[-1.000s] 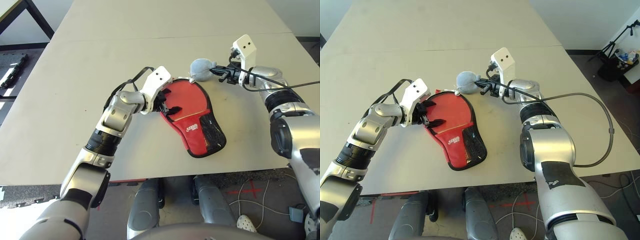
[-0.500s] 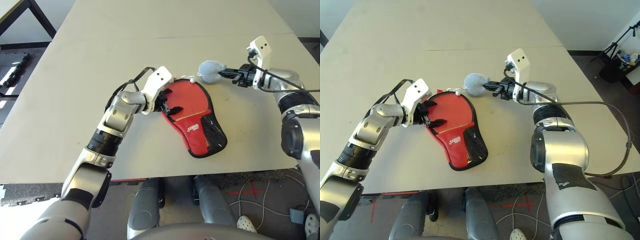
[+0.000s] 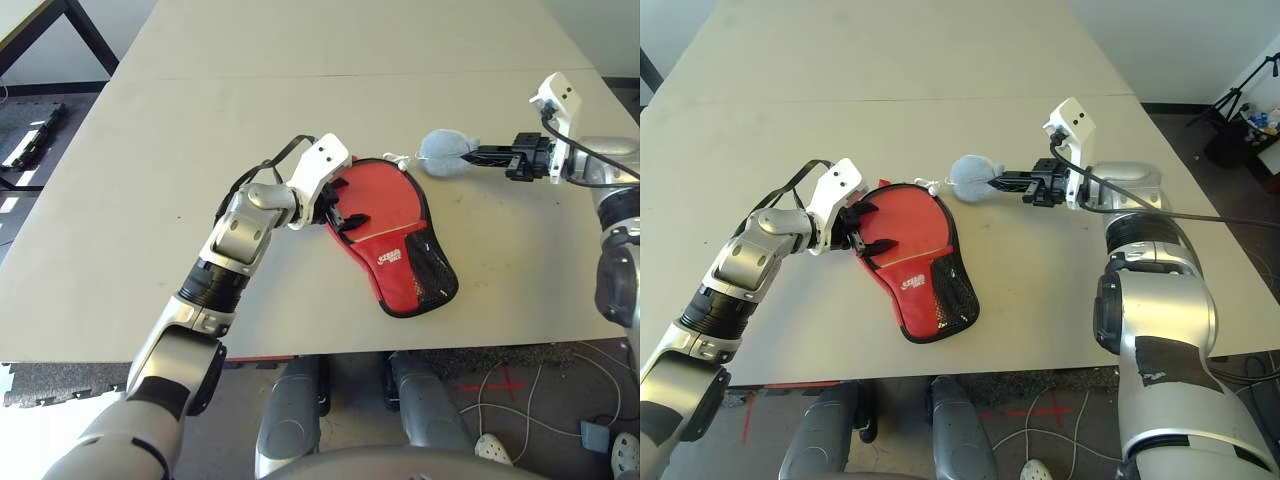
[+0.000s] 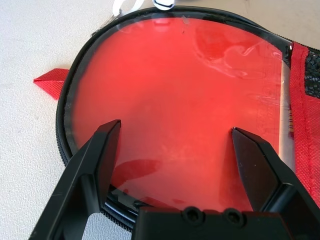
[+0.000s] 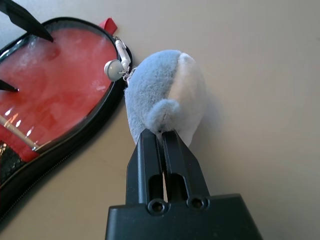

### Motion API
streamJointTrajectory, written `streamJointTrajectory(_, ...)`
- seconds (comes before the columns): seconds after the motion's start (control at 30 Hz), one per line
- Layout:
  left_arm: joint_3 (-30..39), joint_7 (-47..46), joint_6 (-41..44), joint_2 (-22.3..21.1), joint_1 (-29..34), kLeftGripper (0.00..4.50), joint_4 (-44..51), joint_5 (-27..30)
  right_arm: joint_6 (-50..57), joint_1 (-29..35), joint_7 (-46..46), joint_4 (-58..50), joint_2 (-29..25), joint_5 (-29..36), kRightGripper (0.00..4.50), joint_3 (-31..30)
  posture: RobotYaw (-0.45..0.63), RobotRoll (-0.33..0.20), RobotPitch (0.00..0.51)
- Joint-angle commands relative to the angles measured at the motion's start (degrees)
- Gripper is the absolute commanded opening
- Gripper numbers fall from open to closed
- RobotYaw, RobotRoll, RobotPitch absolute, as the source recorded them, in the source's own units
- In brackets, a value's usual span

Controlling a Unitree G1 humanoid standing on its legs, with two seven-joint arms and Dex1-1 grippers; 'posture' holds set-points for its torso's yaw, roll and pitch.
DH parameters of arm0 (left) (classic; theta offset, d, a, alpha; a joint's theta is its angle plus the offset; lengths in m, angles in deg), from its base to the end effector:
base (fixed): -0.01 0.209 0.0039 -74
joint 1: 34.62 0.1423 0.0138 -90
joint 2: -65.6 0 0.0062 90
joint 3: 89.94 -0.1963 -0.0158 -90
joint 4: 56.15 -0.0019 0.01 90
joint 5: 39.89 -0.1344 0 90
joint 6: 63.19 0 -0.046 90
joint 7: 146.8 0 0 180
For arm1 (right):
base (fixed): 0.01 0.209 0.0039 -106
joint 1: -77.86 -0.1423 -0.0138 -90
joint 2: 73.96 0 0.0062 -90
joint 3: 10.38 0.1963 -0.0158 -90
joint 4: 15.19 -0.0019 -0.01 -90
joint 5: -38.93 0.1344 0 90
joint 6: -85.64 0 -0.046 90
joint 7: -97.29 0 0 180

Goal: Store the ping-pong paddle in its case and zip it.

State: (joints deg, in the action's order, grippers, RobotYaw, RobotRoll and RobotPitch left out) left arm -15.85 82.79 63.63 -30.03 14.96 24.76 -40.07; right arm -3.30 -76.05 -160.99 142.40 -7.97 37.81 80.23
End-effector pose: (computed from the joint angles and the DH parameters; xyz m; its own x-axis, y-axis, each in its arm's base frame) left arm 0.3150 0.1494 0.1489 0.5275 -0.6984 -0.4837 0.8449 0.4909 0.2126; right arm 0.3471 -0.3116 0.2099 0.5479 0.7287 -0.4109 -0.8287 0.5399 -0.1474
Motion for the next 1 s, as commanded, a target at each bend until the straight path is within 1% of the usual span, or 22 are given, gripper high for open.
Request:
streamJointTrajectory(0.03,-3.6,0.4,1.6,-0.1,2.5,4.5,-3.6,-1.0,0.5,1.6,-2.7,-1.1,-3.5,-1.5,0.02,-1.8,-0.05,0.0,0.214)
streamJointTrajectory(0.2,-3.7,0.5,1.3,0.1,2.4,4.5,-4.0,-1.0,1.7,2.9,-7.0,-2.0,-6.2,-2.2,0.02,-3.6,-0.06,0.0,0.212)
streamJointTrajectory(0.37,-3.7,0.3,1.2,0.3,2.3,4.5,-4.3,-0.9,3.5,4.5,-12.1,-3.9,-7.6,-2.2,0.02,-5.1,-0.06,0.0,0.212)
streamJointTrajectory(0.53,-3.6,0.2,1.2,0.3,2.2,4.5,-4.6,-0.9,6.1,6.5,-14.2,-7.4,-9.4,0.3,0.02,-8.5,-0.06,0.0,0.213)
streamJointTrajectory(0.73,-3.5,0.1,1.0,0.4,2.0,4.5,-5.1,-1.0,10.4,10.9,-14.2,-14.9,-13.9,8.4,0.02,-16.7,-0.06,0.0,0.213)
streamJointTrajectory(0.87,-3.5,0.1,1.0,0.4,1.9,4.5,-5.3,-1.0,14.9,14.2,-14.2,-22.1,-18.7,16.3,0.02,-23.4,-0.07,0.0,0.21)
streamJointTrajectory(1.0,-3.5,0.0,0.8,0.5,1.6,4.5,-5.8,-1.0,16.1,15.9,-14.2,-25.6,-21.6,20.6,0.02,-27.1,-0.07,0.0,0.211)
